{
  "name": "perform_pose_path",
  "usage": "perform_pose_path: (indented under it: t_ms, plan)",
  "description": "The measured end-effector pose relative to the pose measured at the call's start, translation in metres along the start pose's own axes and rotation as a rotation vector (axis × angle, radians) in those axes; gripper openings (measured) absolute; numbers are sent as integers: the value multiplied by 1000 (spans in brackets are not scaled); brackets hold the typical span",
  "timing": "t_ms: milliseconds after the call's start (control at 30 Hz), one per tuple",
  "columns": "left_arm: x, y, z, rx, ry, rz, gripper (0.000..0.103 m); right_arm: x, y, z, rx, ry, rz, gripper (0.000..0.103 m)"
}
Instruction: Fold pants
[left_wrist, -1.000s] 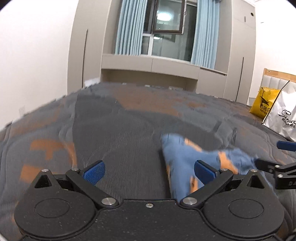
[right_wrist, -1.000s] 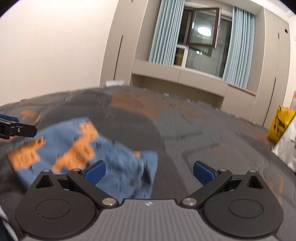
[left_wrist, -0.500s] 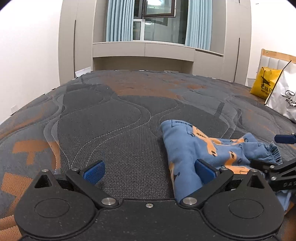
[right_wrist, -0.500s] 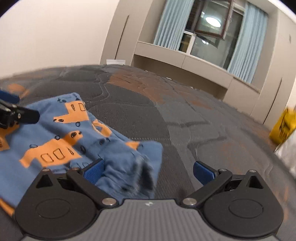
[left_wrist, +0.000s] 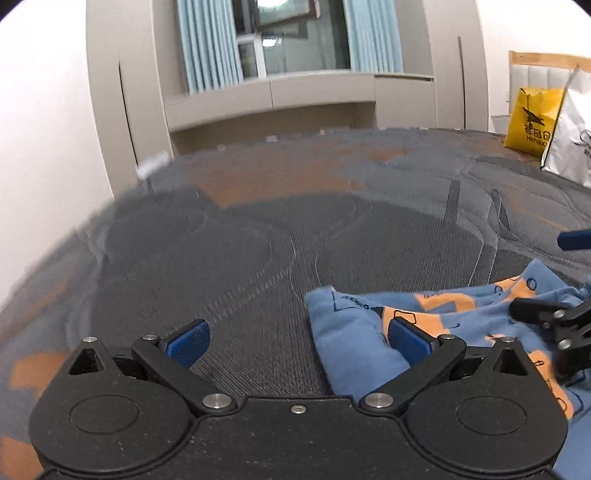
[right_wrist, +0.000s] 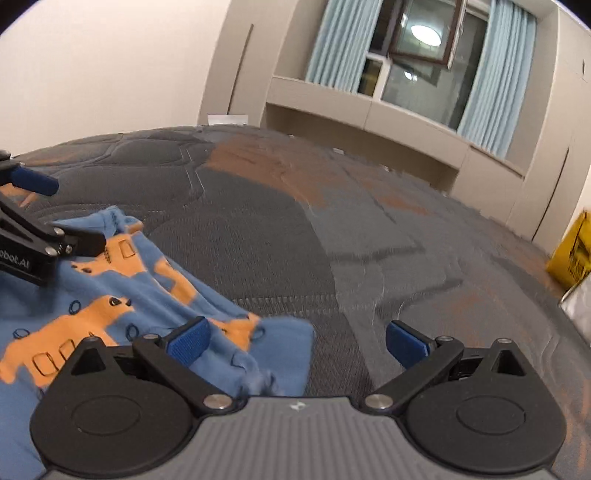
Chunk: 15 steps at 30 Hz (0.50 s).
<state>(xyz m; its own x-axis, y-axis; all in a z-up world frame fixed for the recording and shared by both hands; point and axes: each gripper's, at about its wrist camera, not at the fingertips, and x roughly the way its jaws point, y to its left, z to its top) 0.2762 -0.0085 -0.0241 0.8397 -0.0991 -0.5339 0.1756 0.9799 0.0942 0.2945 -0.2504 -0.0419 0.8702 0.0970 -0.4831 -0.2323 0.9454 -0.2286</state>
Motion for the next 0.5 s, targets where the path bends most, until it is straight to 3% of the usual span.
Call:
perform_pose_path:
  t_ms: [167, 300, 400, 500]
  plan:
    - [-12, 3, 0, -27, -29, 19, 102, -7, -8, -3, 39, -20, 14, 103]
    - [-42, 4, -5, -54, -69, 29, 102, -40, -8, -11, 41, -83, 2, 103]
    - [-71, 9, -15, -140, -90, 1, 102, -66, -12, -18, 87, -113, 45, 103]
    - [-95, 9, -31, -210, -86, -57, 102, -95, -20, -34, 198, -131, 164, 103]
